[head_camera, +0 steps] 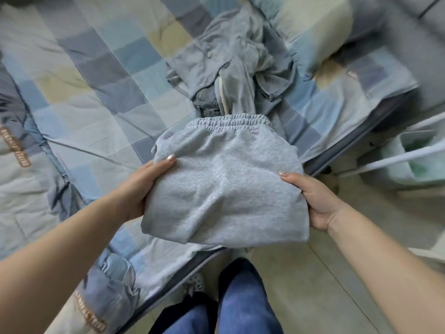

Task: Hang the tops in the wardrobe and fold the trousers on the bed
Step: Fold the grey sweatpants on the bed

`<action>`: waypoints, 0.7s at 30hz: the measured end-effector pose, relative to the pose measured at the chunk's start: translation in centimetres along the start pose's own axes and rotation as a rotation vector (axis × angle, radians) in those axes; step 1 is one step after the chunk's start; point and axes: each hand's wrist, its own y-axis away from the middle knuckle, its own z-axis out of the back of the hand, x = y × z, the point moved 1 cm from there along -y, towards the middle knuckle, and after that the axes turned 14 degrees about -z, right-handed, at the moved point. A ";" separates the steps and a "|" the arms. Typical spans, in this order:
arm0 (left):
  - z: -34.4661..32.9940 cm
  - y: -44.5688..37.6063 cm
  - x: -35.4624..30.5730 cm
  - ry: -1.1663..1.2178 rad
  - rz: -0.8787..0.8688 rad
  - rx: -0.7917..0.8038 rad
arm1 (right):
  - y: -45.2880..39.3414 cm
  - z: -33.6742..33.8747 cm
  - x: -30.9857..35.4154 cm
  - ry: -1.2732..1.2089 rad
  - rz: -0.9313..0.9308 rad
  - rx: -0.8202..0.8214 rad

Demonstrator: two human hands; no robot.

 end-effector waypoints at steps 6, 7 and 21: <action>-9.1 9.4 -4.8 -0.118 -0.045 0.242 | 16.5 1.5 -7.0 -0.229 0.150 -0.163; -10.7 10.7 -5.1 -0.137 -0.047 0.277 | 18.7 1.8 -8.4 -0.266 0.165 -0.186; -35.6 28.7 0.3 -0.426 -0.023 0.833 | 44.1 10.0 -31.0 -0.686 0.477 -0.473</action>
